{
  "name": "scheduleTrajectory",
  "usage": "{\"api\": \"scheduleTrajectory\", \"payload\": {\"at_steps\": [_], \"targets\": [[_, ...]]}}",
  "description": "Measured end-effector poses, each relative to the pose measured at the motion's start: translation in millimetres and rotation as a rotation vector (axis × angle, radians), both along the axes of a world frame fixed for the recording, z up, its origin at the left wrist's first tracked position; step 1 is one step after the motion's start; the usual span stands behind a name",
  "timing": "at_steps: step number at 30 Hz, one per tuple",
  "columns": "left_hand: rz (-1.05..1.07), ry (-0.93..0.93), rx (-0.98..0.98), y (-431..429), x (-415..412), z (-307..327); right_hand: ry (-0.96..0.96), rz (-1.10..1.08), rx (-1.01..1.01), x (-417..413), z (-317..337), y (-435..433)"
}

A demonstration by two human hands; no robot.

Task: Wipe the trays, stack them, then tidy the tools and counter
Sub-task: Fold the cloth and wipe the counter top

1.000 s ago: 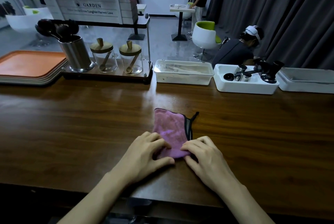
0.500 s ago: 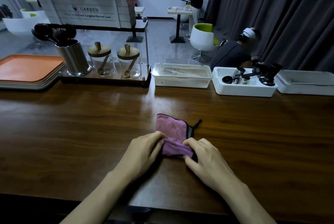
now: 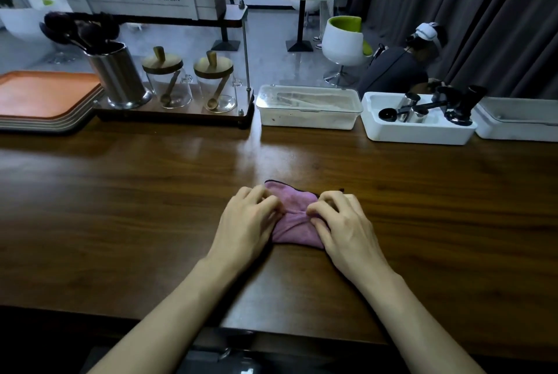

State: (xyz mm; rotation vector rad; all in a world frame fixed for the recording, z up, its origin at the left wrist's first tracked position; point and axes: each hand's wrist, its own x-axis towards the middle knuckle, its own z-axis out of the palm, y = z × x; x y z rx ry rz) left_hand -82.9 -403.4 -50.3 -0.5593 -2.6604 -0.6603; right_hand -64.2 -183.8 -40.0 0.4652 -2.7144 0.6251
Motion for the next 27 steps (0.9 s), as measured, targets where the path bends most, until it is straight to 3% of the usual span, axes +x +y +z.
{"api": "scheduleTrajectory", "payload": {"at_steps": [3,9,20,27], "targets": [[-0.071,0.019,-0.016,-8.6,2.9,-3.3,0.004,0.047,0.003,1.4,-5.5,4.2],[-0.132,-0.220,-0.086,-24.7,11.7,1.9,-0.281,0.065,0.134,6.5,8.4,10.0],[-0.022,-0.206,0.021,-12.8,10.4,15.3,-0.266,0.103,0.115,14.1,12.2,10.6],[0.109,-0.317,0.077,-11.8,7.4,14.4,-0.335,-0.029,-0.067,10.0,23.7,6.3]]}}
